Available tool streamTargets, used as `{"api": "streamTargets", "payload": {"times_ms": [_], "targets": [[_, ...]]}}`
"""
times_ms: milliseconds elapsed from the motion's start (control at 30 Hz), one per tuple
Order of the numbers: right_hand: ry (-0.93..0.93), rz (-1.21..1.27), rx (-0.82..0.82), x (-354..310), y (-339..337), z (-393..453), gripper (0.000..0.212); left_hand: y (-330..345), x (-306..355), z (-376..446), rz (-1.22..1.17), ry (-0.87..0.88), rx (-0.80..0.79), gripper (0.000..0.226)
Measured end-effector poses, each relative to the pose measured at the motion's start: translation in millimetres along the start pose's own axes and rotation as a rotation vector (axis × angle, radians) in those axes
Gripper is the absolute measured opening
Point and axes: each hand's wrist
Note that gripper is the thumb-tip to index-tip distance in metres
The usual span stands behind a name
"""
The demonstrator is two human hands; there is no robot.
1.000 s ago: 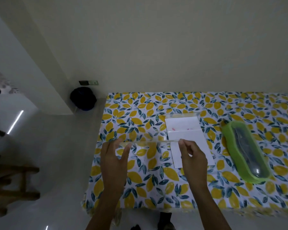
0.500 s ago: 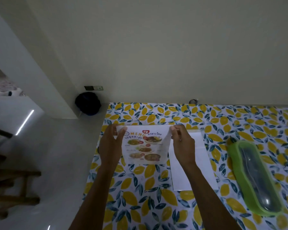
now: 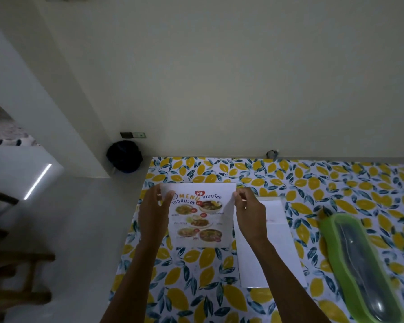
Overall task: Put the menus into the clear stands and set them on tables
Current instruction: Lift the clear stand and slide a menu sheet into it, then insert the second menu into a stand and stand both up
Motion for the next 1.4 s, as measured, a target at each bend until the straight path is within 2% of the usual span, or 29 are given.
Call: {"api": "streamTargets", "payload": {"times_ms": [100, 233, 333, 467, 567, 667, 867, 1000, 1100, 1200, 1267, 1333, 1400], "targets": [[0.003, 0.004, -0.015, -0.1, -2.7, -2.2, 0.015, -1.6, -2.7, -2.4, 0.005, 0.009, -0.022, 0.034], [0.018, -0.002, -0.034, -3.3, -9.4, -9.4, 0.018, -4.6, -3.1, -11.6, -0.032, -0.069, -0.083, 0.062], [0.026, -0.028, -0.028, -2.3, -16.6, -19.8, 0.017, -9.5, -1.4, -26.5, 0.005, -0.042, -0.102, 0.07], [0.008, -0.13, -0.026, 5.3, -30.2, -43.6, 0.017, -18.8, -8.4, -56.5, 0.08, 0.154, -0.003, 0.053], [0.002, -0.193, -0.018, 7.8, -44.1, -67.7, 0.013, -16.8, -13.5, -79.4, 0.066, 0.206, -0.014, 0.04], [0.043, -0.234, -0.013, 15.3, -56.6, -97.0, 0.016, -4.5, -21.4, -104.5, 0.077, 0.191, -0.104, 0.044], [0.14, -0.309, 0.002, 43.2, -88.5, -148.7, 0.023, 30.1, -25.7, -160.5, 0.144, 0.104, -0.348, 0.067], [0.218, -0.308, 0.003, 70.8, -112.3, -163.8, 0.021, 58.5, -25.1, -185.4, 0.12, 0.157, -0.417, 0.051], [0.214, -0.287, 0.011, 96.9, -126.2, -159.5, 0.018, 88.1, -21.9, -194.0, 0.095, 0.138, -0.421, 0.04], [0.216, -0.278, -0.034, 127.7, -136.6, -151.5, 0.017, 121.4, -16.6, -198.2, 0.167, 0.093, -0.407, 0.042], [0.239, -0.254, -0.101, 151.5, -140.8, -143.8, 0.021, 144.7, -10.6, -201.3, 0.208, -0.019, -0.4, 0.047], [0.271, -0.229, -0.17, 172.9, -143.1, -134.1, 0.032, 168.9, -7.4, -203.1, 0.234, -0.064, -0.38, 0.045], [0.311, -0.253, -0.279, 192.0, -141.4, -128.7, 0.033, 187.5, -10.7, -204.4, 0.284, -0.094, -0.382, 0.042]]}}
Point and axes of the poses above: each hand's wrist, its own z-axis towards the middle knuckle, its own y-axis out of the palm, x = y × z, and after that the axes turned 9 degrees about -y, right-handed
